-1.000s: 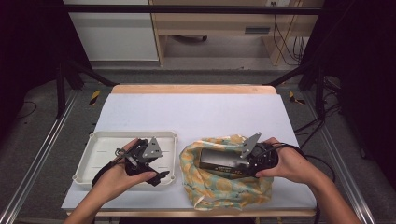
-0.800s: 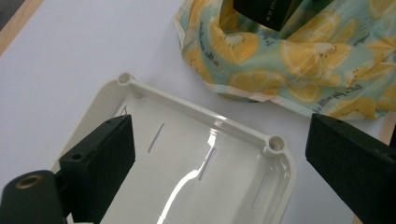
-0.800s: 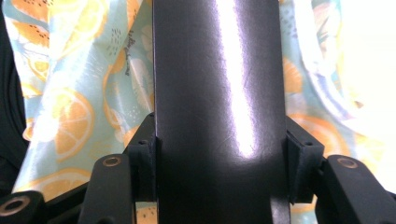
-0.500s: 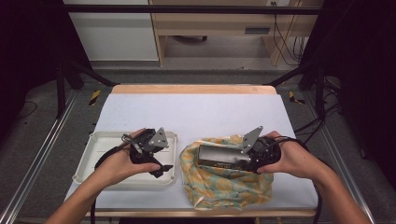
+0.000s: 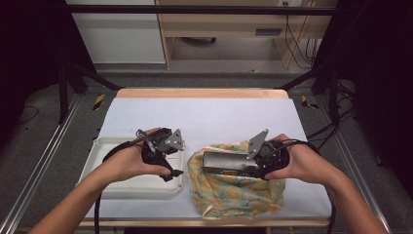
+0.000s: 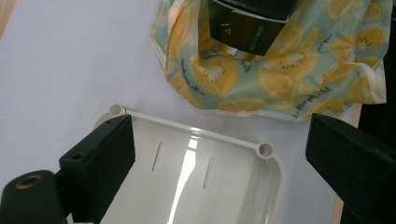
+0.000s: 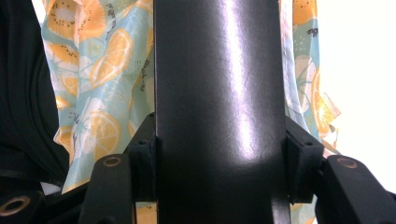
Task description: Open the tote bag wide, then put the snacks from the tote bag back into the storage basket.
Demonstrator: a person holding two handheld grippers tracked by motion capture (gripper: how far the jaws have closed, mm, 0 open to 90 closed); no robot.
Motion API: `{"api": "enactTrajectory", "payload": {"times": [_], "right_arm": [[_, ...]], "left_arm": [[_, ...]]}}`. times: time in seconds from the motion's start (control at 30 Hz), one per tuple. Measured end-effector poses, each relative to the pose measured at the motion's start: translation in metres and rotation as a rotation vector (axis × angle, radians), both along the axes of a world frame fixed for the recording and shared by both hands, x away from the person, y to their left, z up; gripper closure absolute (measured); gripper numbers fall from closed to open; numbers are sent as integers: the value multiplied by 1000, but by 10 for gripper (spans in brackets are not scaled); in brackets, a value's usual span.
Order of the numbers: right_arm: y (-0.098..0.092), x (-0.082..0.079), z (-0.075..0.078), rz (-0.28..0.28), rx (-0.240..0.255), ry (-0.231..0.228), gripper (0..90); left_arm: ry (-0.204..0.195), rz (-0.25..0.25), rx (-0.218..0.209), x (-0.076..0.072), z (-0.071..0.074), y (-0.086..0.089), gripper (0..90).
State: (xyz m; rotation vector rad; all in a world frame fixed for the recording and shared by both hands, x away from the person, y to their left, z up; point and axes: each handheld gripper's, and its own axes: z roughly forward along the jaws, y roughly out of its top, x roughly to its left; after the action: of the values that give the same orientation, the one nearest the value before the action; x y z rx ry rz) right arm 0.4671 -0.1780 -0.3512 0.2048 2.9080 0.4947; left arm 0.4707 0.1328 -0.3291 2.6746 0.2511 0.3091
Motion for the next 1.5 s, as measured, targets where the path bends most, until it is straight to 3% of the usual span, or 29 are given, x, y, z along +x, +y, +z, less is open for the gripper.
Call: {"api": "enactTrajectory", "payload": {"times": [0.6,1.13,1.5], "right_arm": [[12,0,3,16,-19,16,433],[18,-3,0,27,-25,29,433],[24,-3,-2,28,-23,42,433]], "left_arm": [[-4,-72,66,-1,10,-21,83],[8,-144,125,-6,7,-43,101],[29,-180,203,-3,3,-59,132]]}}
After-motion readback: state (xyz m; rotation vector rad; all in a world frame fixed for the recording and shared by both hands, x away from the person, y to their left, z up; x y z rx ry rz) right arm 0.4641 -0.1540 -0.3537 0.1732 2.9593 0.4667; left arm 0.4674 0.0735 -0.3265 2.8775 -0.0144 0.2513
